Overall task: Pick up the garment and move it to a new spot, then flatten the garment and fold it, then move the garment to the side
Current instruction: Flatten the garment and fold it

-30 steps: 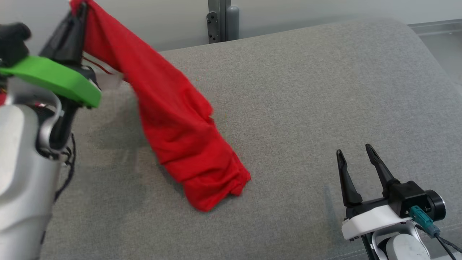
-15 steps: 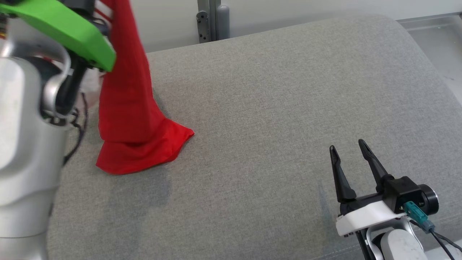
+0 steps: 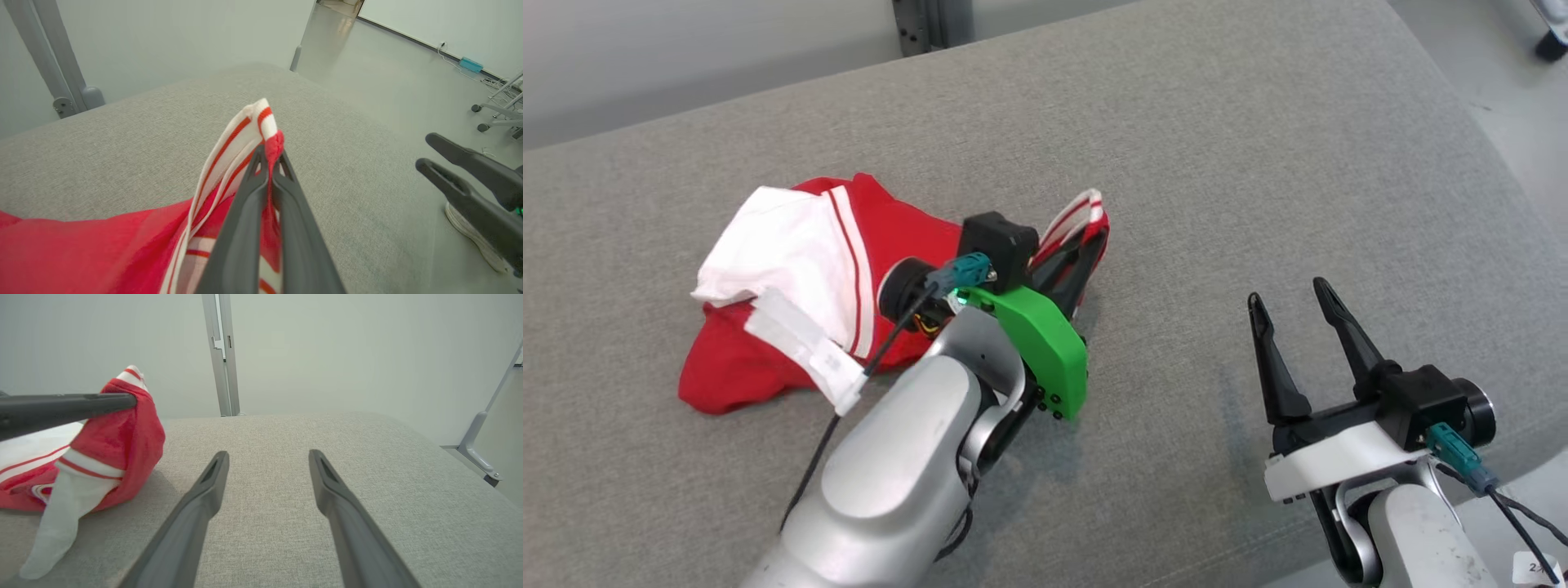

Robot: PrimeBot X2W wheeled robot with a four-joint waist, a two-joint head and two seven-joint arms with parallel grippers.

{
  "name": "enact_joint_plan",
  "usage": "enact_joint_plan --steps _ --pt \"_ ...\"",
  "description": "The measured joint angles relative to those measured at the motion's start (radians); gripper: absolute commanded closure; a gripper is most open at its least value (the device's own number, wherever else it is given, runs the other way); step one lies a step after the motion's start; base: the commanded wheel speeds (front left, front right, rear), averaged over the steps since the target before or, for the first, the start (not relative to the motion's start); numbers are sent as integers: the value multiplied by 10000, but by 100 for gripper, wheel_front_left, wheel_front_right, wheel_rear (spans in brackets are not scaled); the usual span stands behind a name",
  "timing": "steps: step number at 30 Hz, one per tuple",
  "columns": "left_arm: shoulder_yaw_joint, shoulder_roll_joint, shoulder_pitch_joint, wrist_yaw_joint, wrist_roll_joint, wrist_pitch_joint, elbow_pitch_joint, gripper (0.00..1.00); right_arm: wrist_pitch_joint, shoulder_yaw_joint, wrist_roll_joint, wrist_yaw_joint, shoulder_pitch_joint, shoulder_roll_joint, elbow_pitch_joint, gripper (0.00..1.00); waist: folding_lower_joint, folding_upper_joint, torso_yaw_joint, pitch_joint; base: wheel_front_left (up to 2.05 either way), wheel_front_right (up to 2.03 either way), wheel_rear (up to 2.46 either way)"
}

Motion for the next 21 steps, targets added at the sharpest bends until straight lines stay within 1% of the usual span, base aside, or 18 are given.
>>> enact_joint_plan --steps 3,7,9,10,11,12,15,18,21 --pt "-543 -63 -42 115 -127 -376 529 100 -2 111 138 0 -65 -6 35 0 0 0 -309 173 0 0 0" --pt "-1469 -75 -474 247 -825 -1001 541 100 -2 199 324 0 -105 -6 79 0 0 0 -695 396 0 0 0" --pt "-1881 -88 -759 430 -1145 -1450 545 100 -2 203 385 0 -107 -6 109 0 0 0 -836 537 0 0 0" --pt "-2088 -88 -845 449 -1289 -1624 556 83 0 211 420 0 -107 -8 113 0 0 0 -888 603 0 0 0" --pt "-2318 -96 -882 506 -1459 -1714 627 52 0 224 424 0 -110 -6 113 0 0 0 -934 668 0 0 0" --pt "-2585 -94 -896 514 -1601 -1728 757 0 -2 224 433 0 -117 -4 113 0 0 0 -972 730 0 0 0" --pt "-3139 -92 -932 594 -1891 -1789 1118 0 0 136 437 0 -192 -4 121 0 0 0 -1041 891 0 0 0" --pt "-3423 -92 -1022 604 -2232 -1914 1204 0 -2 -42 433 0 -202 -6 125 0 0 0 -984 929 0 0 0" --pt "-3235 -81 -1018 706 -2604 -2188 966 0 -2 -251 324 0 -128 -2 111 0 0 0 -785 820 0 0 0"
